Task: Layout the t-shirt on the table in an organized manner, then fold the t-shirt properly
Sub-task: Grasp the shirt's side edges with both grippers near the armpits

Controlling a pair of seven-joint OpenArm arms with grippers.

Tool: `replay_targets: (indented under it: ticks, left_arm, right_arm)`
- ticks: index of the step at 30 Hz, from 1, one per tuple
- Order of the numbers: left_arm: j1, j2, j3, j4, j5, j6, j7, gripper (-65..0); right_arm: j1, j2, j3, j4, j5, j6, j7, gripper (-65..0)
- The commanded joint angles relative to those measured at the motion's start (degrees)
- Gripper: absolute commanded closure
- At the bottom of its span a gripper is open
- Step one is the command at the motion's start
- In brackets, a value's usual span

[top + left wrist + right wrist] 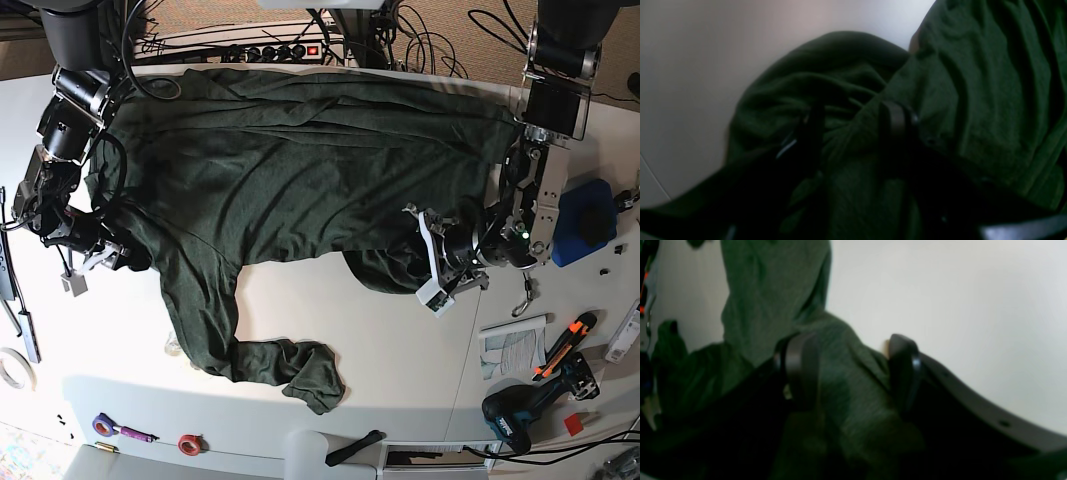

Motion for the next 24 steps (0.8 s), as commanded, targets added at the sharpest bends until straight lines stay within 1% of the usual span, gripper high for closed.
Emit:
replay_targets:
  ticks: [1,4,10,12,13,14,15,17,18,21,24]
  left_arm:
    - [-1.95,-0.33,-0.37,0.83,-0.74,-0.04,-1.51,-28.1]
    - [-3.02,-0.33,-0.37,0.83,0.52,0.04,-1.73,-28.1]
    - [-3.82,-0.31,-0.37,0.83,0.63,1.07,-2.05,-28.1]
    - [-3.82,-0.33,-0.37,0.83,0.66,1.05,-2.08,-28.1]
    - [-3.82,-0.33,-0.37,0.83,0.66,1.05,-2.1,-28.1]
    - [-3.96,-0.31,-0.37,0.83,0.63,1.05,-2.1,-28.1]
    - [-4.02,-0.31,-0.37,0.83,0.66,1.05,-2.12,-28.1]
    - [-4.28,-0.31,-0.37,0.81,0.68,1.05,-2.38,-28.1]
    - [-4.31,-0.31,-0.37,0.81,1.05,1.07,-2.97,-28.1]
    - [-4.83,-0.26,-0.37,0.13,4.92,1.07,-5.97,-28.1]
    - [-7.28,-0.13,-0.35,-3.78,8.11,1.05,-7.8,-28.1]
  right_arm:
    - [0.87,0.92,-0.02,0.48,-0.28,-0.14,-2.62,-33.1]
    - [0.87,0.92,-0.02,0.48,2.01,-0.14,-5.27,-33.1]
    - [-0.02,0.92,-0.04,0.48,2.21,-0.14,-5.79,-33.1]
    - [-1.27,0.94,-1.05,0.48,2.19,-0.14,-5.42,-33.0]
    - [-1.95,0.94,-1.99,0.48,2.19,-0.14,-5.2,-32.0]
    - [-2.6,0.98,-3.17,0.48,2.16,-0.14,-4.98,-28.1]
    - [-3.13,1.01,-4.57,0.48,2.16,-0.14,-4.63,-22.3]
    - [-3.91,1.01,-7.37,0.48,2.14,-0.14,-4.24,-6.0]
    - [-4.2,0.98,-8.59,0.5,2.16,-0.14,-4.26,0.0]
    - [-4.15,0.98,-10.93,0.55,2.14,-0.14,-3.89,0.0]
    - [-4.15,1.01,-11.15,0.59,2.12,-0.14,-2.23,0.0]
